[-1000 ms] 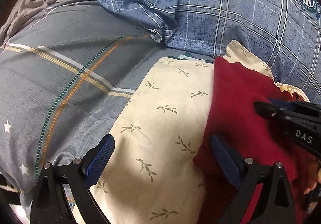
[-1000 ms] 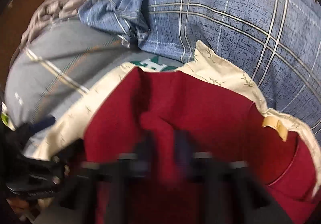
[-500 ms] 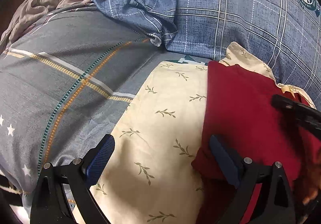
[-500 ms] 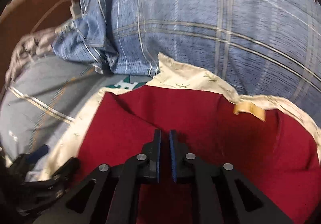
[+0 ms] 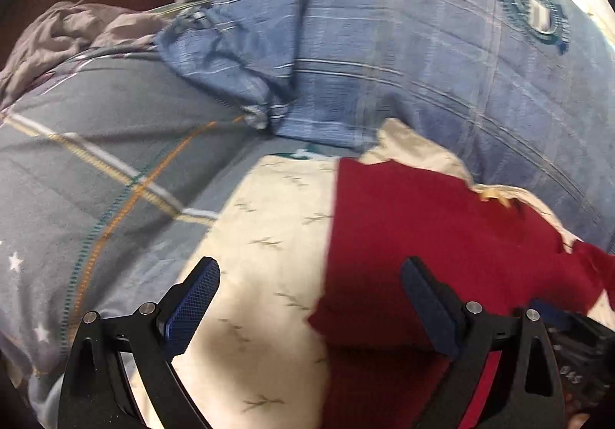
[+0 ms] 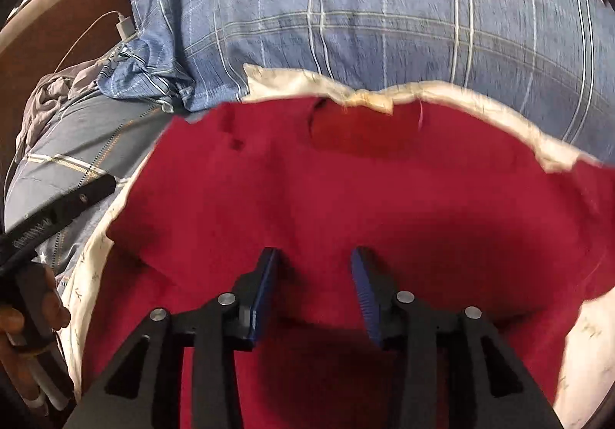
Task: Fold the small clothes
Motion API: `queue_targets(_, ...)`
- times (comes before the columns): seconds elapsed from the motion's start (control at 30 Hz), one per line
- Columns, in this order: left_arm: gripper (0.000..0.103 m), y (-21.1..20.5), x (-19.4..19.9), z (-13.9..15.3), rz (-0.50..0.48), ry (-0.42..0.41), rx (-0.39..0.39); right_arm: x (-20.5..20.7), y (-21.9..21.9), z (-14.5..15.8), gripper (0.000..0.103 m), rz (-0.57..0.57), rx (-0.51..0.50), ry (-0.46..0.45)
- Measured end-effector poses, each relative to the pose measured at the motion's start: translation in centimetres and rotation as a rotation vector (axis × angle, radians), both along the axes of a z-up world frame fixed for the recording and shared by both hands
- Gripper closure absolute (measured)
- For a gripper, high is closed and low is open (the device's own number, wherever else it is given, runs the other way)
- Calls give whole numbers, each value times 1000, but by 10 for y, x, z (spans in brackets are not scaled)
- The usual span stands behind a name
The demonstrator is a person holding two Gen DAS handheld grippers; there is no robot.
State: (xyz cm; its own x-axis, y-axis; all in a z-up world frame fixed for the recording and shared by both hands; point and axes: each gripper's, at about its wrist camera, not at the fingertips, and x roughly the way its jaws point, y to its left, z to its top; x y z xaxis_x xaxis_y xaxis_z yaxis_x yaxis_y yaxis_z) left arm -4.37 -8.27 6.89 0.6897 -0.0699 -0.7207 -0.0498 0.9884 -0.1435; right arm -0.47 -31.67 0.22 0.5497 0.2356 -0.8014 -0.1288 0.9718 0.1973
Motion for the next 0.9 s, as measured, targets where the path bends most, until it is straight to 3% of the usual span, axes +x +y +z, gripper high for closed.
queue_targets(0.13, 8, -10, 2, -13, -68, 61, 16, -9, -11, 16, 60, -14, 12, -7)
queue_targets(0.3, 8, -18, 8, -22, -92, 112, 73, -24, -73, 42, 40, -250, -40, -109)
queue_targets(0.43, 8, -19, 10, -21, -88, 121, 77, -13, -110, 33, 39, -400, -86, -54)
queue_targets(0.5, 8, -22, 12, -23, -87, 126, 82, -1, -117, 18, 46, -395, -85, 10)
queue_targets(0.53, 8, -22, 12, -24, -87, 127, 83, 3, -118, 12, 67, -378, -75, 37)
queue_targets(0.57, 8, -22, 13, -24, -86, 128, 81, 5, -116, 8, 77, -354, -68, 43)
queue_targets(0.6, 8, -22, 12, -24, -85, 126, 80, 5, -115, 10, 80, -349, -81, 26)
queue_targets(0.63, 8, -21, 12, -24, -84, 125, 78, 3, -113, 15, 93, -345, -99, -9)
queue_targets(0.73, 8, -20, 11, -22, -78, 114, 69, -2, -119, 24, 93, -357, -134, -89)
queue_targets(0.9, 8, -22, 9, -22, -88, 103, 83, 6, -125, 0, 92, -377, -181, -51)
